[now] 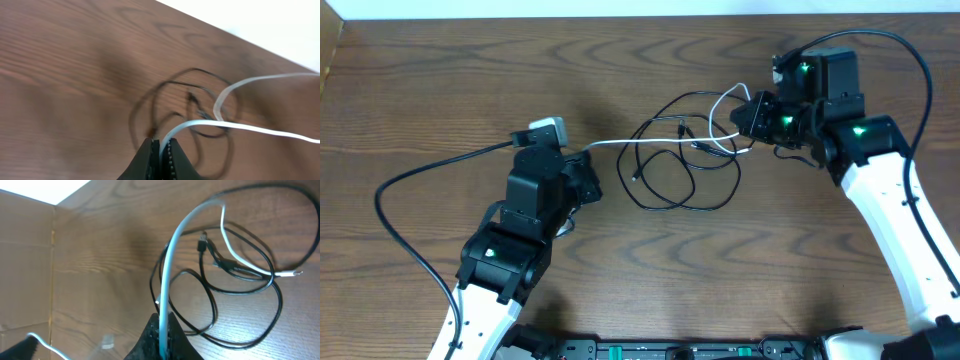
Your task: Untangle cables
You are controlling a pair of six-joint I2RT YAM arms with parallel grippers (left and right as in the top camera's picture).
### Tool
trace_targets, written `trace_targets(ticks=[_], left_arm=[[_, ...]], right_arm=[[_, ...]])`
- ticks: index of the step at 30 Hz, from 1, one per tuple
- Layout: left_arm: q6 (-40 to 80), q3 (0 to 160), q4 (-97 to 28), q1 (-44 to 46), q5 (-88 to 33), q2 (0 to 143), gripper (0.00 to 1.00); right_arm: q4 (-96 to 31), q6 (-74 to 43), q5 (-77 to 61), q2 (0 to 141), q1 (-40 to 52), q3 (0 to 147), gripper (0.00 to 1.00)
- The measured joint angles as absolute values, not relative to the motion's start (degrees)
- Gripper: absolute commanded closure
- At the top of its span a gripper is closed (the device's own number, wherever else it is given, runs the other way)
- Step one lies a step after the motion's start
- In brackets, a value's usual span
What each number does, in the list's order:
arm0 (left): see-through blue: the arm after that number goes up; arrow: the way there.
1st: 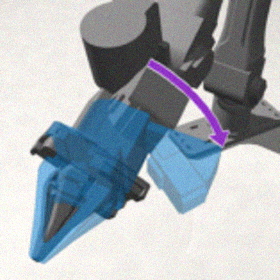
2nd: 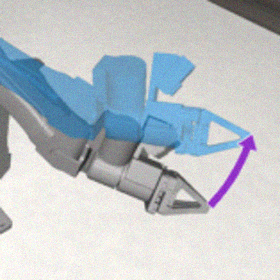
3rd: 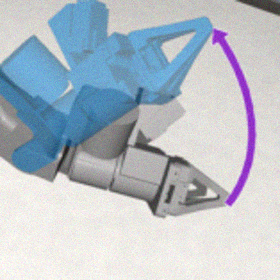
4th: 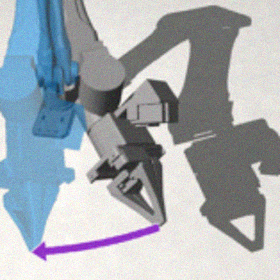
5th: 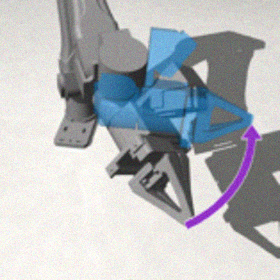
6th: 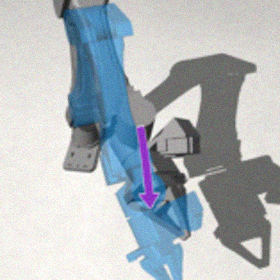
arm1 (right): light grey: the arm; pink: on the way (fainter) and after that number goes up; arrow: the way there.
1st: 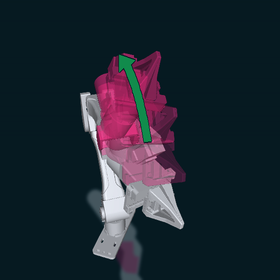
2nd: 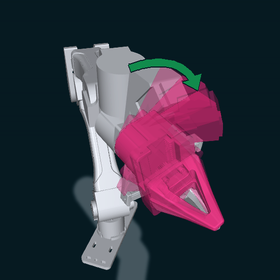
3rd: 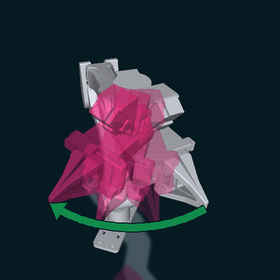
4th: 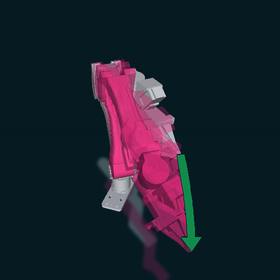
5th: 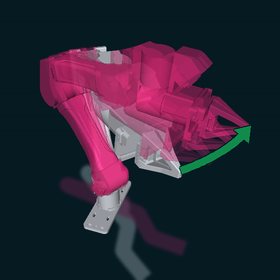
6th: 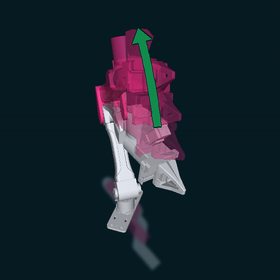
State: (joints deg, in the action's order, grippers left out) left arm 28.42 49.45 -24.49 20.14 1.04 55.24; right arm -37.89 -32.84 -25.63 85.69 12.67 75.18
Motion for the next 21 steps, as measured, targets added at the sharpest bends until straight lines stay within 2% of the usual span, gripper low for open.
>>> trace_targets(ticks=[6, 13, 17, 21], left_arm=[[26.6, 50.7, -31.7, 20.1, 7.5, 55.2, 0.93], [25.8, 50.9, -33.9, 20.1, 9.4, 54.9, 0.93], [25.6, 50.9, -33.5, 20.1, 9.6, 54.7, 0.92], [25.6, 50.9, -33.4, 20.1, 9.6, 54.6, 0.92]], right_arm=[[-37.6, -32.7, -25.9, 88.8, 12.8, 75.2, 0.99], [-16.7, -29.5, -38.1, 89.8, 15.8, 75.2, 0.99], [-7.2, -33.6, -43.5, 89.8, 17.8, 75.4, 0.99], [-3.5, -45.3, -43.5, 89.8, 18.6, 75.4, 0.99]])
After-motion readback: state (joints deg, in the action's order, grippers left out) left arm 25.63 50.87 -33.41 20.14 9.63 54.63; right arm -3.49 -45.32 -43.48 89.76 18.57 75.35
